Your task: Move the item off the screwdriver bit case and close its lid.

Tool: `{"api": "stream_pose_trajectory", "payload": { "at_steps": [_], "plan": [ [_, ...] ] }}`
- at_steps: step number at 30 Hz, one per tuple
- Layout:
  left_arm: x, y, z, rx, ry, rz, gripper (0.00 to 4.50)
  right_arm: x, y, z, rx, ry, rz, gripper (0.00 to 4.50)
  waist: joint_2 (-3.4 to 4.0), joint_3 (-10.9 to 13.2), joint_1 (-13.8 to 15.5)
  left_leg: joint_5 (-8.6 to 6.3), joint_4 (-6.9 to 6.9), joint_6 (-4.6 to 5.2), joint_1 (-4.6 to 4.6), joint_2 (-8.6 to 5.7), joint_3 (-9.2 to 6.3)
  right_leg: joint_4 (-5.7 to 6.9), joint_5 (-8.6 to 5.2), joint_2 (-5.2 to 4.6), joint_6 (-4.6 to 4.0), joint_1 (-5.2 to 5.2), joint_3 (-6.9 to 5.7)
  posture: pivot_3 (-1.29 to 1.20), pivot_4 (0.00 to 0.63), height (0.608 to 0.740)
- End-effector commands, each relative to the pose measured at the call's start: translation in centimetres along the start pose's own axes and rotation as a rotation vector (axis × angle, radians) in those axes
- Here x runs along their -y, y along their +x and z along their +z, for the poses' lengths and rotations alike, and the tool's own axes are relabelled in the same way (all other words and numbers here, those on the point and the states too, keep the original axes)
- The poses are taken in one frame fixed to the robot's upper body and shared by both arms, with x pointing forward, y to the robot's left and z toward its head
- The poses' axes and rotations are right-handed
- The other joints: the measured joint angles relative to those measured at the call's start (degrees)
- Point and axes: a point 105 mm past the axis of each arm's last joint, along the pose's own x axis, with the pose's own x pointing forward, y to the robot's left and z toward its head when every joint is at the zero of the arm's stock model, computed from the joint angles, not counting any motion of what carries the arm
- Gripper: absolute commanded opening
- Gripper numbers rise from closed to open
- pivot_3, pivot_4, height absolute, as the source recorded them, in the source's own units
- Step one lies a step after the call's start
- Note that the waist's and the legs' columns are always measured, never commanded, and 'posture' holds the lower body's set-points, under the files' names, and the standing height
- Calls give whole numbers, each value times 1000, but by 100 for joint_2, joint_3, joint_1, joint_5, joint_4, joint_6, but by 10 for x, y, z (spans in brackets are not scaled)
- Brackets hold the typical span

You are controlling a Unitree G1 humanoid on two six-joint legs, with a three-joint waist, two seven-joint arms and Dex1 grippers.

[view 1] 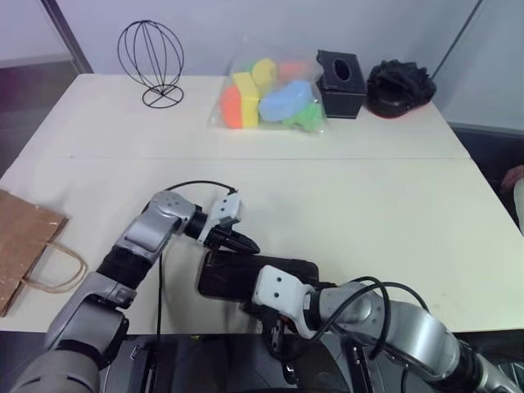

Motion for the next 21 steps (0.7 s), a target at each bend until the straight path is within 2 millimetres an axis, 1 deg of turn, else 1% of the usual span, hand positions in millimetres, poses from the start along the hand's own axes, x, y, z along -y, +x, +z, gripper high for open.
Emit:
{"api": "stream_pose_trajectory", "payload": {
  "at_steps": [1,3,5,9,12,14,15,17,18,21],
  "plan": [
    [23,12,-7,-28,-14,-154,0,39,-6,-12,-50,-99,-272,67,0,0,-4,0,0,0,1,0,-1,0,0,0,0,0,0,0,150,737],
    [33,14,-10,-37,-21,-200,0,47,-9,-18,-69,-134,-327,67,0,-1,-19,0,-1,0,3,0,-1,1,0,1,-1,0,0,0,150,737],
    [36,18,-12,-38,-13,-200,0,46,-9,-23,-72,-118,-313,67,3,-4,-13,0,-2,0,7,1,0,2,-1,2,0,2,1,0,150,737],
    [27,20,-10,-19,-24,-156,0,51,-12,-25,-57,-119,-332,67,-3,-9,0,0,-1,0,8,-1,-1,0,-1,0,2,8,0,0,150,737],
    [27,21,-13,-24,-23,-155,0,59,-12,-21,-23,-90,-351,67,-6,-11,-3,0,0,0,9,-1,-1,0,-1,0,2,9,0,0,150,737],
    [19,20,-18,-38,-11,-105,0,51,-15,-14,34,-21,-282,67,-7,-13,-1,0,0,0,13,0,-3,1,-1,2,1,13,-1,0,150,737],
    [10,15,-21,-46,-17,-58,0,43,-20,-10,69,17,-223,67,-6,-14,6,0,0,0,14,0,-3,2,-1,2,1,14,-1,0,150,737],
    [-10,0,-27,-66,-21,46,540,32,-34,-7,116,125,-127,581,-10,-14,52,0,9,0,13,-3,-4,2,-1,-1,1,21,-1,0,150,737],
    [-20,-12,-28,-72,-21,101,846,27,-43,-6,142,177,-76,896,-19,-17,63,0,17,1,7,-3,-8,2,-1,0,1,22,-6,0,150,737],
    [-38,-48,-27,-76,-5,214,2075,10,-69,-1,201,247,70,2209,-20,-18,60,-1,38,2,8,-2,-8,2,1,0,-3,32,-7,0,150,737]
  ]
}}
